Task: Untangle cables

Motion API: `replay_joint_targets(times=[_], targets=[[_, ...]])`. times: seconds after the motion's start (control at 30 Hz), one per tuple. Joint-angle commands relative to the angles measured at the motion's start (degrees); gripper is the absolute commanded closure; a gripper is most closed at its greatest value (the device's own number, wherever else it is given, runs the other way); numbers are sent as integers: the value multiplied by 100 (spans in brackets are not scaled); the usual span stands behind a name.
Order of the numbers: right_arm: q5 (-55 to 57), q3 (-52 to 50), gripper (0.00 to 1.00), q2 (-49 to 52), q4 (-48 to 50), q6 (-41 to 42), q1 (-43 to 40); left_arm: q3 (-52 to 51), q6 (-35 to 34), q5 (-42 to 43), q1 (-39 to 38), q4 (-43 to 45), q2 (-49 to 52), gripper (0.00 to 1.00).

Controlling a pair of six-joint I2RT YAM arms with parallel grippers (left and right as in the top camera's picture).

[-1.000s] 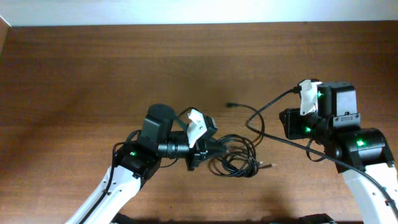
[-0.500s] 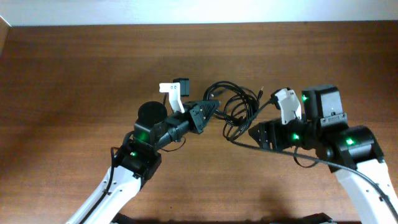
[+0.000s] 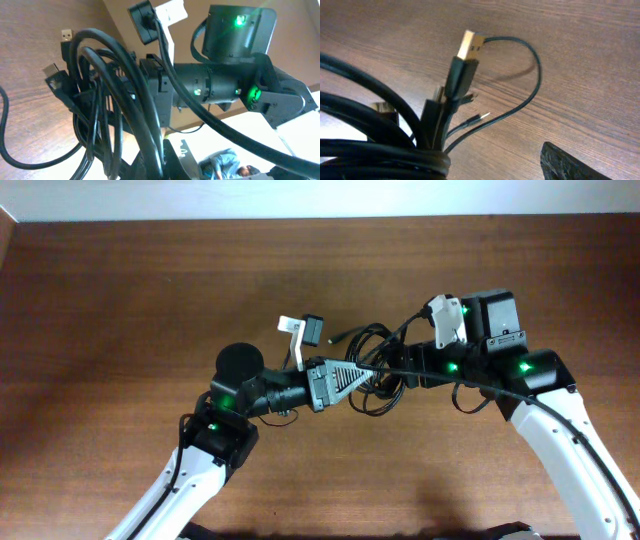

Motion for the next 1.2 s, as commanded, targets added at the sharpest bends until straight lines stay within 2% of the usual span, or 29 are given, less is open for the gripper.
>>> replay_joint_targets(times=[0.0,0.07,0.17,0.2,0.23,0.27,0.3,0.43,0.47,0.53,0.6,0.63,0.67,0.73,0.8,0.83,0.87,0.9,0.93,1.0,1.07,1.1,1.17], targets=[[1088,87,24,35,111,177,-2,72,-522,1504,-46,494,-48,100],[1399,87,29,35,111,326,-125,72,-1001,2277,-39,1941,-48,100],[1373,87,30,35,107,323,-389,72,-1029,2942,-39,2400,-48,100],[1176,87,39,35,109,321,-417,72,-1027,3001,-39,2400,-48,100],[966,87,57,35,109,317,-417,72,-1025,2997,-28,2400,-48,100],[699,87,84,35,92,297,-417,72,-1023,2986,7,2400,-48,100],[409,87,96,35,68,297,-417,72,-1025,2964,85,2400,-46,100],[125,87,96,-26,-149,299,-417,72,-1025,2144,577,2330,-46,100],[122,87,96,-109,-214,299,-417,72,-994,1681,741,1947,-46,100],[-116,87,96,-501,-238,299,-417,72,-396,592,909,44,-46,100],[-444,87,96,-855,-238,297,-417,72,-361,-914,918,-1849,-46,100],[-745,87,96,-1027,-245,210,-417,72,-361,-1513,918,-2385,-46,93],[-1051,87,96,-1180,-260,103,-417,72,-361,-1805,918,-2649,-46,91],[-1412,87,96,-1276,-256,101,-417,72,-358,-2006,918,-2728,-46,71],[-1991,87,96,-1274,-254,98,-411,72,-205,-2092,918,-2719,-46,59],[-2262,87,96,-1274,-256,-105,-411,72,236,-2081,918,-2723,-46,35],[-2151,87,96,-1274,-256,-155,-413,72,1329,-1694,907,-2677,-48,7],[-1884,87,96,-1274,-280,-155,-413,72,2492,-1036,907,-2684,-48,1],[-1467,87,96,-1270,-339,-149,-413,72,3320,-361,907,-2688,-48,1],[-568,87,96,-1252,-564,-11,-413,72,4328,422,905,-2712,-72,1],[435,87,96,-1252,-758,564,-413,72,4784,378,874,-2841,-125,1],[739,87,96,-1252,-800,671,-413,72,4833,164,817,-2876,-133,1],[1060,87,96,-1252,-870,881,-413,72,5497,68,494,-2914,-133,1]])
